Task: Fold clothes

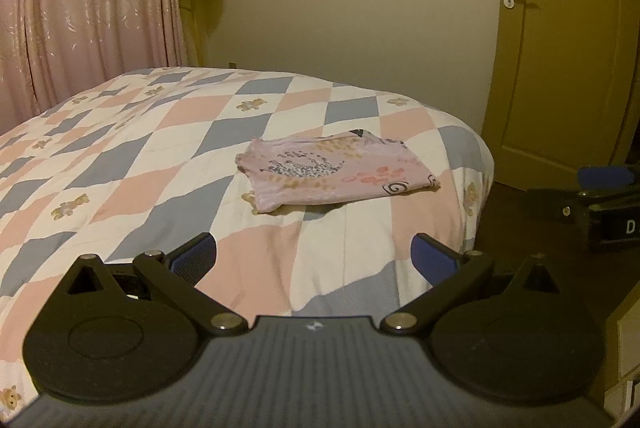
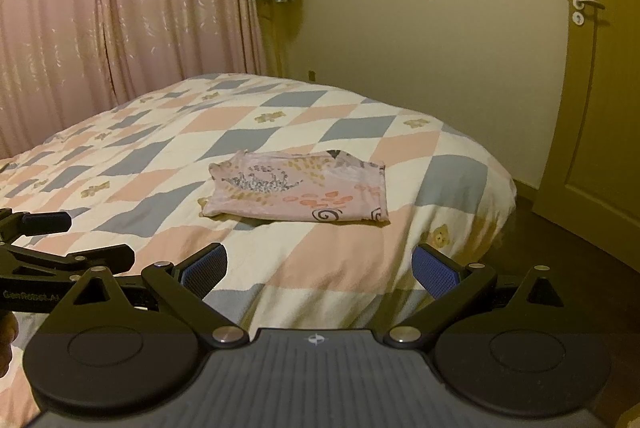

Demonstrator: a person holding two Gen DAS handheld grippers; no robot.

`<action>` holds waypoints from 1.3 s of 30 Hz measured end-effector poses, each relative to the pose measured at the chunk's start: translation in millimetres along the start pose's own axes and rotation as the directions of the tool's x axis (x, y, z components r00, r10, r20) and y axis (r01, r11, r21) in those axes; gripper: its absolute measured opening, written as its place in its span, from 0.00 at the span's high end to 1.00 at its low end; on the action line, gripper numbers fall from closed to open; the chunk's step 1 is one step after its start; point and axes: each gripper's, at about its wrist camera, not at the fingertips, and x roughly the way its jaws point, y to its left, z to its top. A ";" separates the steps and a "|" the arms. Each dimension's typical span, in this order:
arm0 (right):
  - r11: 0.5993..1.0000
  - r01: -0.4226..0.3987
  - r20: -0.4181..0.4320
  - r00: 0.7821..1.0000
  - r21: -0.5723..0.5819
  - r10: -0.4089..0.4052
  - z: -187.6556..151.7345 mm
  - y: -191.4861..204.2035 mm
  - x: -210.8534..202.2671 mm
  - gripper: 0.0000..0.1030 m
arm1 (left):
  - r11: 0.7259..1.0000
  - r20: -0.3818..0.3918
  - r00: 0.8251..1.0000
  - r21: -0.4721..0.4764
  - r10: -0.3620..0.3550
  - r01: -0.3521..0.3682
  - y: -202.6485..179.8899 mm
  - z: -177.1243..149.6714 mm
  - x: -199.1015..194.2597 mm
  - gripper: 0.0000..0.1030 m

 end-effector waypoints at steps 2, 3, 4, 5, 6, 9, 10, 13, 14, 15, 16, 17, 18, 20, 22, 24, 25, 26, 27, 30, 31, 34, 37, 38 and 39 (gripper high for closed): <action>1.000 0.004 -0.004 1.000 0.000 -0.004 -2.1 -0.1 -2.4 0.02 | 1.000 -0.005 1.000 -0.002 -0.004 0.004 -1.5 -3.3 -2.8 0.01; 1.000 0.006 -0.006 1.000 0.000 -0.006 -3.2 0.0 -3.6 0.02 | 1.000 -0.006 1.000 -0.004 -0.007 0.007 -2.5 -5.0 -4.3 0.01; 1.000 0.008 -0.007 1.000 -0.003 -0.008 -4.2 0.5 -4.9 0.02 | 1.000 -0.007 1.000 -0.005 -0.008 0.008 -3.6 -6.9 -6.0 0.01; 1.000 0.008 -0.008 1.000 -0.006 -0.009 -5.4 1.6 -6.5 0.02 | 1.000 -0.007 1.000 -0.004 -0.008 0.008 -5.3 -9.1 -8.1 0.01; 1.000 0.009 -0.008 1.000 -0.008 -0.009 -6.6 2.8 -8.5 0.02 | 1.000 -0.006 1.000 -0.003 -0.007 0.007 -7.0 -11.4 -10.3 0.01; 1.000 0.007 -0.008 1.000 -0.009 -0.007 -9.4 4.7 -13.5 0.02 | 1.000 -0.010 1.000 0.001 -0.005 0.005 -10.2 -17.0 -16.2 0.01; 1.000 0.007 -0.009 1.000 -0.008 -0.008 -10.0 5.1 -15.3 0.02 | 1.000 -0.011 1.000 0.003 -0.004 0.004 -10.9 -18.6 -18.1 0.01; 1.000 0.007 -0.010 1.000 -0.003 -0.007 -11.9 5.0 -21.6 0.02 | 1.000 -0.006 1.000 0.001 -0.003 0.003 -12.0 -20.6 -23.8 0.01; 1.000 0.008 -0.009 1.000 0.001 -0.008 -12.4 4.8 -23.8 0.01 | 1.000 -0.006 1.000 0.002 -0.003 0.003 -12.6 -21.0 -25.8 0.01; 1.000 0.008 -0.008 1.000 0.004 -0.008 -13.0 4.6 -25.9 0.01 | 1.000 -0.006 1.000 0.003 -0.003 0.003 -13.4 -21.1 -27.4 0.01; 1.000 0.009 -0.008 1.000 0.007 -0.009 -13.4 4.3 -28.0 0.00 | 1.000 -0.009 1.000 0.003 -0.004 0.004 -13.6 -21.2 -28.8 0.01; 1.000 0.010 -0.006 1.000 0.011 -0.010 -14.1 3.9 -30.1 0.00 | 1.000 -0.011 1.000 0.002 -0.006 0.007 -13.8 -21.3 -30.2 0.01; 1.000 0.010 -0.006 1.000 0.013 -0.010 -14.7 3.2 -31.8 0.00 | 1.000 -0.014 1.000 -0.001 -0.011 0.011 -14.6 -21.5 -31.4 0.01; 1.000 0.010 -0.006 1.000 0.014 -0.010 -16.0 2.6 -35.3 0.00 | 1.000 -0.011 1.000 -0.005 -0.014 0.014 -16.2 -21.5 -33.8 0.01; 1.000 0.010 -0.007 1.000 0.017 -0.010 -17.6 1.8 -38.5 0.00 | 1.000 -0.001 1.000 0.008 -0.002 0.002 -19.3 -21.7 -37.5 0.01; 1.000 0.007 -0.011 1.000 0.026 -0.006 -19.4 0.8 -40.8 0.00 | 1.000 -0.001 1.000 0.016 0.000 0.000 -21.6 -21.7 -39.4 0.01; 1.000 0.006 -0.014 1.000 0.030 -0.005 -20.3 0.3 -41.8 0.00 | 1.000 -0.002 1.000 0.018 -0.002 0.002 -22.5 -21.7 -40.2 0.01; 0.999 0.006 -0.016 1.000 0.032 -0.005 -21.4 -0.2 -42.6 0.00 | 1.000 -0.003 1.000 0.020 -0.003 0.003 -23.3 -21.8 -41.0 0.01; 0.999 0.007 -0.018 1.000 0.034 -0.006 -22.5 -0.7 -43.4 0.00 | 1.000 -0.004 1.000 0.018 -0.002 0.002 -23.8 -21.7 -41.4 0.01; 0.999 0.007 -0.024 1.000 0.038 -0.006 -25.0 -2.4 -45.4 0.00 | 1.000 -0.007 1.000 0.017 0.007 -0.007 -25.3 -22.3 -43.1 0.01; 0.999 0.007 -0.026 1.000 0.039 -0.006 -25.4 -2.6 -45.9 0.00 | 1.000 -0.008 1.000 0.016 0.007 -0.006 -25.5 -22.6 -43.5 0.01; 0.999 0.007 -0.025 1.000 0.040 -0.006 -25.7 -2.8 -48.5 0.00 | 1.000 -0.014 1.000 0.004 0.002 -0.002 -24.3 -23.6 -44.0 0.01; 0.999 0.007 -0.021 1.000 0.043 -0.006 -25.4 -2.8 -51.2 0.00 | 1.000 -0.018 1.000 0.001 0.004 -0.004 -24.6 -24.3 -44.0 0.01; 0.999 0.006 -0.020 1.000 0.044 -0.006 -25.3 -2.7 -51.9 0.00 | 1.000 -0.019 1.000 0.001 0.004 -0.004 -24.9 -24.6 -44.2 0.01; 0.999 0.006 -0.020 1.000 0.045 -0.005 -25.2 -2.7 -52.4 0.00 | 1.000 -0.020 1.000 0.001 0.005 -0.005 -25.3 -24.9 -44.4 0.01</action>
